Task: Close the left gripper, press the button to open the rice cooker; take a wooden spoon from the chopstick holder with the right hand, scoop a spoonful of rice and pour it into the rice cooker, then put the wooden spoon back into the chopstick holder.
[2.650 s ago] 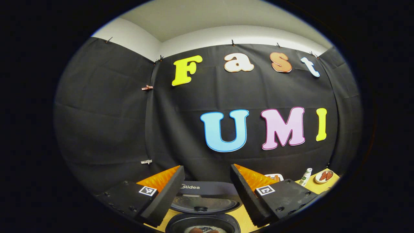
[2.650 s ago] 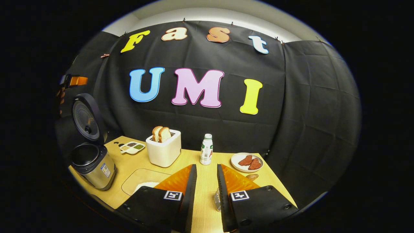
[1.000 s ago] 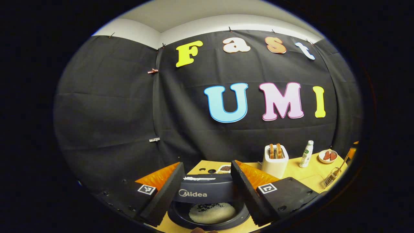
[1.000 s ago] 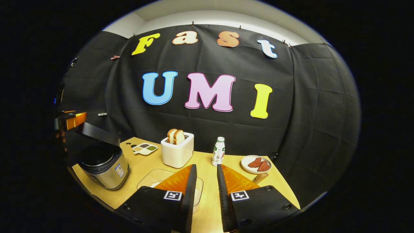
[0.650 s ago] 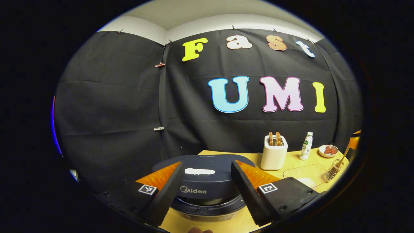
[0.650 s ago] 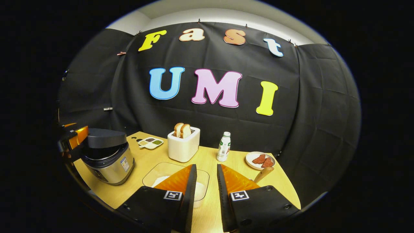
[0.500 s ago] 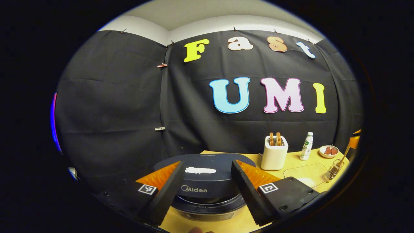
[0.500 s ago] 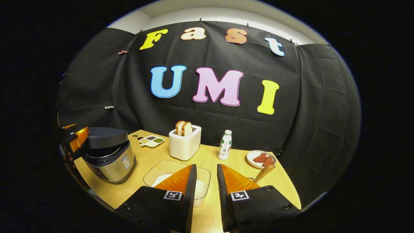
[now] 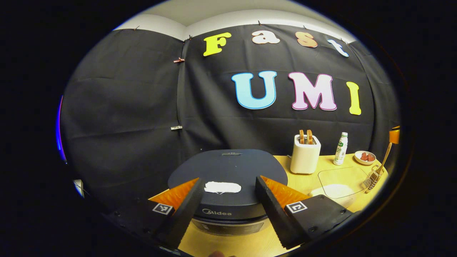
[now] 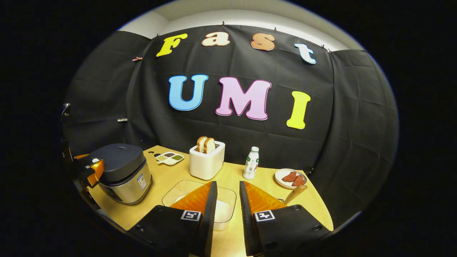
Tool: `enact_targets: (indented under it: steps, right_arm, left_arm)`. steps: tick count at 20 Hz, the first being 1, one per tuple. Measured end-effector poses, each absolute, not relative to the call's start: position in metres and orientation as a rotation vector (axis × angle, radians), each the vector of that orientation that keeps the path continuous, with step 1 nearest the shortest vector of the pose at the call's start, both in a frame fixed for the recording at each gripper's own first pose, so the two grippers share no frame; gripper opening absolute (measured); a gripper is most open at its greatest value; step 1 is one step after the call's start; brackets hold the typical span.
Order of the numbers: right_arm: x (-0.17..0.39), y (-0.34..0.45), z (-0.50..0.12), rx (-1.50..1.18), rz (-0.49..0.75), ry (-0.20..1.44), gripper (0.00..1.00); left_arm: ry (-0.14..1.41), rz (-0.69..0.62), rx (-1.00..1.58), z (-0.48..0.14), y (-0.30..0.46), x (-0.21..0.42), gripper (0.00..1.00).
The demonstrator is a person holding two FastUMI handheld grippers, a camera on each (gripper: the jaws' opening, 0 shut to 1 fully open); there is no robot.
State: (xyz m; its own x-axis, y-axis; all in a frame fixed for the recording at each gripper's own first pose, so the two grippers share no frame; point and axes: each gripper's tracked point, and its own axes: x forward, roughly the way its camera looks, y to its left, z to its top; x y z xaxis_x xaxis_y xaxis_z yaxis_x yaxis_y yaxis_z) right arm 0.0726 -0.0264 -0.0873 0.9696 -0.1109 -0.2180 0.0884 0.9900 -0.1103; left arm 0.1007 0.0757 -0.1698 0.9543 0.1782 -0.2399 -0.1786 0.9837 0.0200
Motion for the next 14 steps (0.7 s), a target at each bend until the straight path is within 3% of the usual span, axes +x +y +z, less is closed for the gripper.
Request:
enact_targets:
  steps: [14]
  right_arm:
    - [0.072,-0.014,-0.079,-0.096,-0.087,0.213,0.40]
  left_arm:
    - [0.207,0.177,0.007,-0.174,0.075,0.099,1.00]
